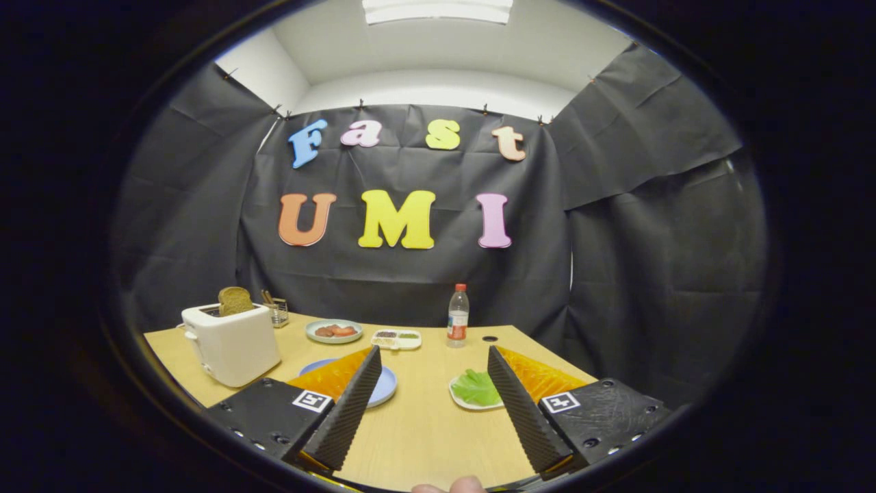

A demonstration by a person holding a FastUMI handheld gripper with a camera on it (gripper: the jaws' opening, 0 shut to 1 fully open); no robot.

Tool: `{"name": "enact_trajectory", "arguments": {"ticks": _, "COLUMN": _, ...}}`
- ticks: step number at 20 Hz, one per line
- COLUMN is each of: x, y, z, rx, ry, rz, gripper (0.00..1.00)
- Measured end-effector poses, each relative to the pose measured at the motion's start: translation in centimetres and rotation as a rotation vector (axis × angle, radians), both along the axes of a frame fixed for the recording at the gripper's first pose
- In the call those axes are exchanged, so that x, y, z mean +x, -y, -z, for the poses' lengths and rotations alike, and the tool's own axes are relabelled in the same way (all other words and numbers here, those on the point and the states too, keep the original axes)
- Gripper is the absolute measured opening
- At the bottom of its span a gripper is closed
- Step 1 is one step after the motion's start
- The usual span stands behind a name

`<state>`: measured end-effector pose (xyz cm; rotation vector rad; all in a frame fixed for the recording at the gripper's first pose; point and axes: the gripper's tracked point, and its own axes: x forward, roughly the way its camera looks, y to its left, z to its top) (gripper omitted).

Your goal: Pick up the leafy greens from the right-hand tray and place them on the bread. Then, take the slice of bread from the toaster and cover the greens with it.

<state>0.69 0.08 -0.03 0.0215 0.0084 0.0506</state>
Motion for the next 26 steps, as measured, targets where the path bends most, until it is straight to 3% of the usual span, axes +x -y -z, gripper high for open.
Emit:
{"name": "enact_trajectory", "arguments": {"ticks": 7, "x": 2.5, "y": 5.8, "z": 1.3, "rx": 0.062, "ry": -0.078, "rz": 0.041, "gripper": 0.95}}
{"name": "enact_trajectory", "arguments": {"ticks": 13, "x": 8.4, "y": 10.4, "z": 3.7, "rx": 0.108, "ry": -0.225, "rz": 0.028, "gripper": 0.95}}
{"name": "enact_trajectory", "arguments": {"ticks": 18, "x": 13.4, "y": 12.2, "z": 8.5, "rx": 0.262, "ry": -0.417, "rz": -0.019, "gripper": 0.95}}
{"name": "enact_trajectory", "arguments": {"ticks": 23, "x": 17.7, "y": 14.0, "z": 13.0, "rx": 0.428, "ry": -0.593, "rz": 0.004, "gripper": 0.96}}
{"name": "enact_trajectory", "arguments": {"ticks": 26, "x": 20.0, "y": 14.3, "z": 15.1, "rx": 0.435, "ry": -0.643, "rz": 0.016, "gripper": 0.96}}
